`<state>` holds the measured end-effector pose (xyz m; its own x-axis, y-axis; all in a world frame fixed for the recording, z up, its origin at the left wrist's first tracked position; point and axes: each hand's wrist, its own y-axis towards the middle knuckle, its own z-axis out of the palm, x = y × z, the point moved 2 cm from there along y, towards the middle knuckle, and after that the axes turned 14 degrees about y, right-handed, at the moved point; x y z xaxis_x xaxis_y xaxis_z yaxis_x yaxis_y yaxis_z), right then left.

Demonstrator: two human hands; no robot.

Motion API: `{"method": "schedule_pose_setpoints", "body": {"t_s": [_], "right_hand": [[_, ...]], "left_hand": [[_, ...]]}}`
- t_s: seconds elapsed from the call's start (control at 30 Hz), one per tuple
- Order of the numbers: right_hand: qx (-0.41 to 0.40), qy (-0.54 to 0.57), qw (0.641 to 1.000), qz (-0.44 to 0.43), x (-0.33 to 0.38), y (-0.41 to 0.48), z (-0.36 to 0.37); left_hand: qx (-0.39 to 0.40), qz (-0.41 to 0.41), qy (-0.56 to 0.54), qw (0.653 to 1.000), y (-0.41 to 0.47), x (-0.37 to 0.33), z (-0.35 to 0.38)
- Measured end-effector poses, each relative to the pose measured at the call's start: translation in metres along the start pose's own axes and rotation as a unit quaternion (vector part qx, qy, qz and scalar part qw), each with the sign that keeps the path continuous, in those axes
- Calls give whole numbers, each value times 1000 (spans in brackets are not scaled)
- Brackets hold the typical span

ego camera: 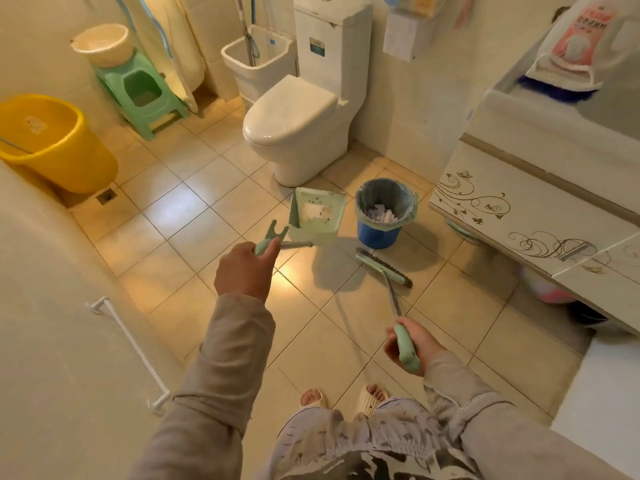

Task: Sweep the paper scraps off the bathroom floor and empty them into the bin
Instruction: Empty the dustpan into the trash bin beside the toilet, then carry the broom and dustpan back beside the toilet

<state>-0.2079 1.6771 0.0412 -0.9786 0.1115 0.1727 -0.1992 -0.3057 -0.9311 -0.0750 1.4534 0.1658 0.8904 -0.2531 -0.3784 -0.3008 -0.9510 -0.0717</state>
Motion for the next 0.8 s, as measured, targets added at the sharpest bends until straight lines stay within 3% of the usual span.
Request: {"method": "schedule_pose_setpoints", "body": {"t_s": [0.13, 0.43, 0.7, 0.8], "right_hand": [[-6, -53, 998, -18, 8, 7, 4], [-5, -126, 992, 33, 16, 18, 26], [-10, -165, 986, 33, 35, 33, 42], [-21, -184, 981, 52, 46, 33, 41]], "left_hand": [[27, -49, 70, 996, -13, 25, 0], [135, -185, 88, 969, -49, 75, 27], [179, -193, 207, 942, -62, 81, 29], [179, -172, 194, 949, -65, 79, 30]]}}
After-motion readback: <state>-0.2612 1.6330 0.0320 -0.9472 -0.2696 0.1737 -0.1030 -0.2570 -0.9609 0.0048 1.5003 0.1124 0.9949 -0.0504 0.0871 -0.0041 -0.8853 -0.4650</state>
